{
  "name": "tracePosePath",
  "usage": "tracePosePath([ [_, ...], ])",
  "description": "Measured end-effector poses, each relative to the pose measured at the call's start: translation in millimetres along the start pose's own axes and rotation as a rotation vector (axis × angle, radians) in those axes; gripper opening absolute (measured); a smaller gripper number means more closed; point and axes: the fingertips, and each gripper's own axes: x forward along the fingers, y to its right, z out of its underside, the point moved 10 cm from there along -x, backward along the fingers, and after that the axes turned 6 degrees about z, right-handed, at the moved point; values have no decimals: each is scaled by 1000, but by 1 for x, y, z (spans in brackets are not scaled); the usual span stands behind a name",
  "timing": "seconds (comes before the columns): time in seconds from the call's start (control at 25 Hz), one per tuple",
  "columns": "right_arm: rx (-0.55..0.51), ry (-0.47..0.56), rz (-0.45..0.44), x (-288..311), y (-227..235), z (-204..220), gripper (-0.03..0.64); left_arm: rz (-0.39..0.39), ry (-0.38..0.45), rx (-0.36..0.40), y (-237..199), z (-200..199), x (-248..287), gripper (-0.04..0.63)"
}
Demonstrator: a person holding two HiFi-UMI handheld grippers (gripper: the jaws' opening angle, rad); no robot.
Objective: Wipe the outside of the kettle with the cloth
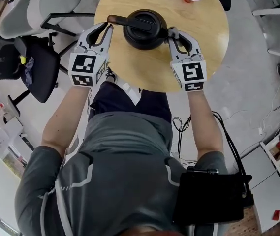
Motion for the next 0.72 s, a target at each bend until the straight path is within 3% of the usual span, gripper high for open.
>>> tracePosePath([
  [0.52,-221,60,-363,32,39,-12,57,-2,11,-48,6,-3,-2,51],
  [0.72,-287,76,-467,50,50,-22,57,-18,9,-27,11,-2,-5,51],
])
